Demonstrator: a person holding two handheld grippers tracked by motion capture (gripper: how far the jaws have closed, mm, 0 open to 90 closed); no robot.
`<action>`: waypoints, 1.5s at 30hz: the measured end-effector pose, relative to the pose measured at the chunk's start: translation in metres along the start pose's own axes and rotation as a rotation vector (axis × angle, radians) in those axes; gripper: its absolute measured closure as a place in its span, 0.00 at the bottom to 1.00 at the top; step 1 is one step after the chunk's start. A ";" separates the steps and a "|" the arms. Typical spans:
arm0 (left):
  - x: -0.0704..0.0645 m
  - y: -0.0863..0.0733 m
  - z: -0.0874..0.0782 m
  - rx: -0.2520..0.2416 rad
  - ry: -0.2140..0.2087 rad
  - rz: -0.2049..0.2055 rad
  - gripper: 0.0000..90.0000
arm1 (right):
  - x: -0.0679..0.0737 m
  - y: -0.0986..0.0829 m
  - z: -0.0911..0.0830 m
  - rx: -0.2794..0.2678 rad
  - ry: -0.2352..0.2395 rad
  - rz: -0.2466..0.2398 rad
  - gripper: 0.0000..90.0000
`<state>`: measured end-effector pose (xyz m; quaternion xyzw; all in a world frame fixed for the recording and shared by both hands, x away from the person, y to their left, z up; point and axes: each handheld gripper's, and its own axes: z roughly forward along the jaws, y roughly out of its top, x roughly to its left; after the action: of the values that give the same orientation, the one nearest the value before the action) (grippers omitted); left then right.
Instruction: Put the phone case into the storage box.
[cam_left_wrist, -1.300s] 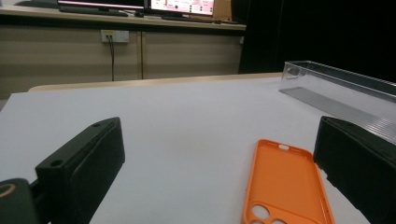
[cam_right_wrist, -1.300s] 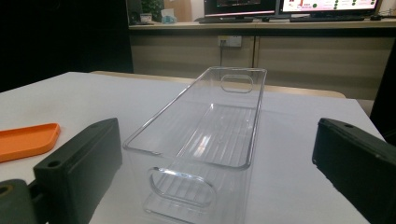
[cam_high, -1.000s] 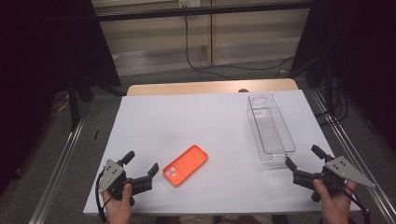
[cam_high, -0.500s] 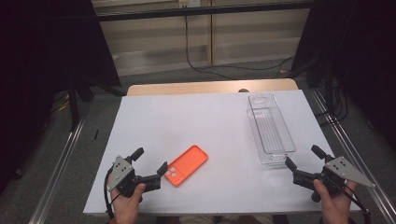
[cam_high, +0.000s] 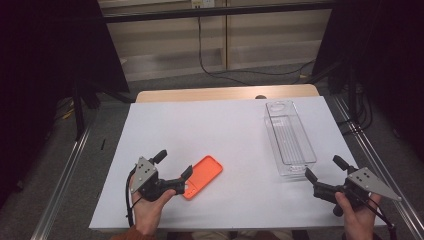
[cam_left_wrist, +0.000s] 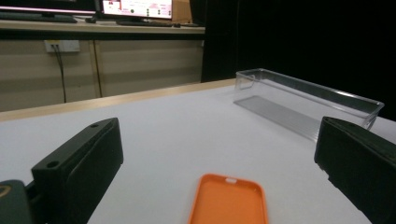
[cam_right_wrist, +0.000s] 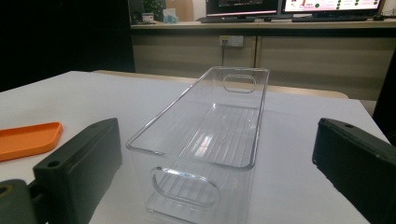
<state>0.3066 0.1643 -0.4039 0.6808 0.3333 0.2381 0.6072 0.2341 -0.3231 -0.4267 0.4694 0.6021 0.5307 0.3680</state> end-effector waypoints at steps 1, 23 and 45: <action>-0.002 0.001 0.003 -0.004 -0.011 -0.006 0.01 | 0.000 0.000 0.000 -0.001 0.000 0.002 0.01; -0.009 0.014 0.045 -0.025 -0.035 0.034 0.07 | 0.000 0.000 0.001 0.004 0.005 0.005 0.01; -0.013 0.007 0.041 -0.055 -0.127 0.000 0.70 | 0.001 -0.001 0.001 0.005 0.009 0.007 0.01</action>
<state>0.3291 0.1267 -0.4017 0.6777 0.2875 0.2036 0.6454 0.2344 -0.3223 -0.4274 0.4701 0.6035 0.5325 0.3621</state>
